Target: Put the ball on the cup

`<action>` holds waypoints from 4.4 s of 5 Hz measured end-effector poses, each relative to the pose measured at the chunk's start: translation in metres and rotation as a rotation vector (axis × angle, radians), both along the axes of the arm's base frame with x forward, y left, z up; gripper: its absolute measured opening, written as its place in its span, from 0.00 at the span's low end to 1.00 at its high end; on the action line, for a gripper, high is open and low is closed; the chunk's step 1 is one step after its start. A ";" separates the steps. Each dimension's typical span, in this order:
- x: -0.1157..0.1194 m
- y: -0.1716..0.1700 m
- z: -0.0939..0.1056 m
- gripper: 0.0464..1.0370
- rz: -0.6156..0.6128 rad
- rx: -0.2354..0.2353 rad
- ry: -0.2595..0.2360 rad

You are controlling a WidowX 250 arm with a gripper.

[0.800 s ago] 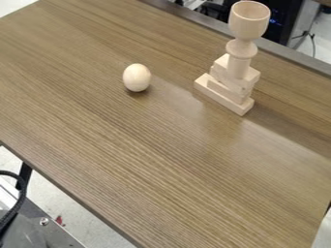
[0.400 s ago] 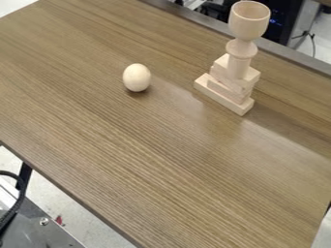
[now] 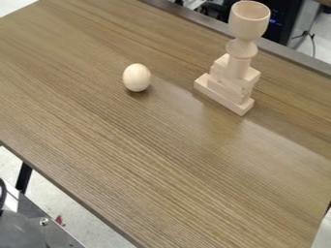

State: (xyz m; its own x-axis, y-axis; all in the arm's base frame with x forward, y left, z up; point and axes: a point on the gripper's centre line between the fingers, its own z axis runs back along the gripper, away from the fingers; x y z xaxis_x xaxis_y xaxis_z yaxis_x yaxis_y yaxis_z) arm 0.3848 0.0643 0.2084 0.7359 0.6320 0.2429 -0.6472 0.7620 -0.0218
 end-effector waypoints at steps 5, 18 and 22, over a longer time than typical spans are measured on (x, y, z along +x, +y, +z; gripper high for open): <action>-0.077 0.052 -0.098 0.96 0.160 -0.234 -0.029; -0.048 0.020 -0.171 0.76 0.009 -0.223 0.190; -0.020 0.000 -0.009 0.76 0.008 -0.199 0.039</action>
State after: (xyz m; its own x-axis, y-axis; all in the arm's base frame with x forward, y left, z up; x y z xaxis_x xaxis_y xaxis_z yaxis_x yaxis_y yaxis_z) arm 0.3646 0.0645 0.1992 0.7373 0.6704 0.0835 -0.6564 0.7401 -0.1461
